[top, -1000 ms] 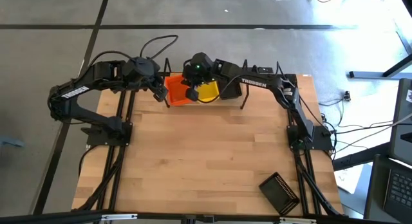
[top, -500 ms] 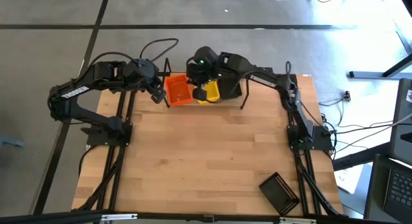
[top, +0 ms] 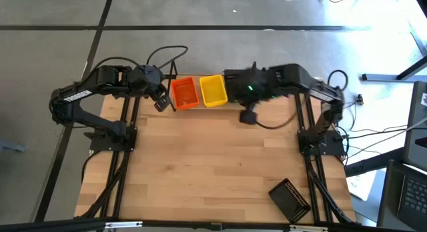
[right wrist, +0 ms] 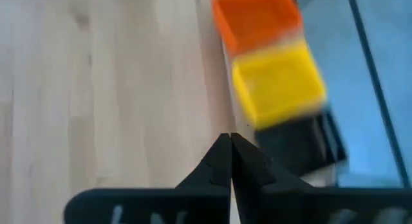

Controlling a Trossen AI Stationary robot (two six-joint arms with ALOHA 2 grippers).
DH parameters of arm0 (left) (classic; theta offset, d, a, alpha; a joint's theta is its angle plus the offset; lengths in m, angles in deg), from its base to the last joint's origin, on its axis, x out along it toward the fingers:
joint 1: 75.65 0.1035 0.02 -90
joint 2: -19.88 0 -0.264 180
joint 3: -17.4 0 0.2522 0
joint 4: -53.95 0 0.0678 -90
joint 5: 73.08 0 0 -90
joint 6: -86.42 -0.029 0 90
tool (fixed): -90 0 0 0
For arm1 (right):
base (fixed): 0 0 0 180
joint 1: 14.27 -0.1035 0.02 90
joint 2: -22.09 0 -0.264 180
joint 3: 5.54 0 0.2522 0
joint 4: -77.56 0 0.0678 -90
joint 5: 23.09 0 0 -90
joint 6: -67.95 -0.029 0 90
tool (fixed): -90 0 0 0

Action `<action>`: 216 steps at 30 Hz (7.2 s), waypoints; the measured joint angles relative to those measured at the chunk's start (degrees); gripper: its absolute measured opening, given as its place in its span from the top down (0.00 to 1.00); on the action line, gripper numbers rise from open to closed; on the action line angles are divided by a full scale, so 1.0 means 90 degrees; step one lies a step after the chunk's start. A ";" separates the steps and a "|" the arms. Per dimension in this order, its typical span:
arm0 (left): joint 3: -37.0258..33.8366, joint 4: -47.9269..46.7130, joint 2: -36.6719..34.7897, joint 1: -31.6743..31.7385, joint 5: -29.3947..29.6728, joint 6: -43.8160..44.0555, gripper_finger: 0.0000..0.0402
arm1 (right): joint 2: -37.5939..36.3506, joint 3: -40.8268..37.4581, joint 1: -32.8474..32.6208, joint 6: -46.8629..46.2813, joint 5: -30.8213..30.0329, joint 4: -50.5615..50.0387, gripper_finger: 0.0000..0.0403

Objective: Stack baskets on shelf by color
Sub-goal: Stack the black bin on the stacked bins on the shelf

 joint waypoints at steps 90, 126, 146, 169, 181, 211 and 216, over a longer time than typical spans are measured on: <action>0.0000 0.1144 -0.0002 -0.1591 -0.0979 -0.1062 0.86 | -0.1961 -0.8876 -0.4046 -0.2914 0.3330 0.4360 0.79; 0.0000 0.1146 -0.0002 -0.1591 -0.0981 -0.1071 0.86 | -0.0632 -0.8876 -0.4157 -0.2995 0.3147 0.5109 0.86; 0.0000 0.1146 -0.0005 -0.1591 -0.0984 -0.1353 0.86 | -0.0631 -0.5955 -0.2320 -0.2126 0.3246 0.1611 1.00; -0.0002 0.2009 0.0034 -0.0857 -0.0975 -0.1591 0.86 | -0.0582 -0.2082 0.2199 0.4050 0.0077 0.2022 1.00; 0.0005 0.2228 0.0153 0.0047 -0.0934 -0.1735 0.86 | 0.0535 -0.2085 0.3465 0.5385 0.0439 0.2446 1.00; -0.0002 0.2200 0.0202 0.0437 -0.0940 -0.1683 0.86 | 0.1421 -0.2093 0.3641 0.5708 0.0495 0.2473 1.00; -0.0002 0.2195 0.0202 0.0437 -0.0940 -0.1684 0.86 | 0.1421 -0.2093 0.3643 0.5721 0.0495 0.2474 0.95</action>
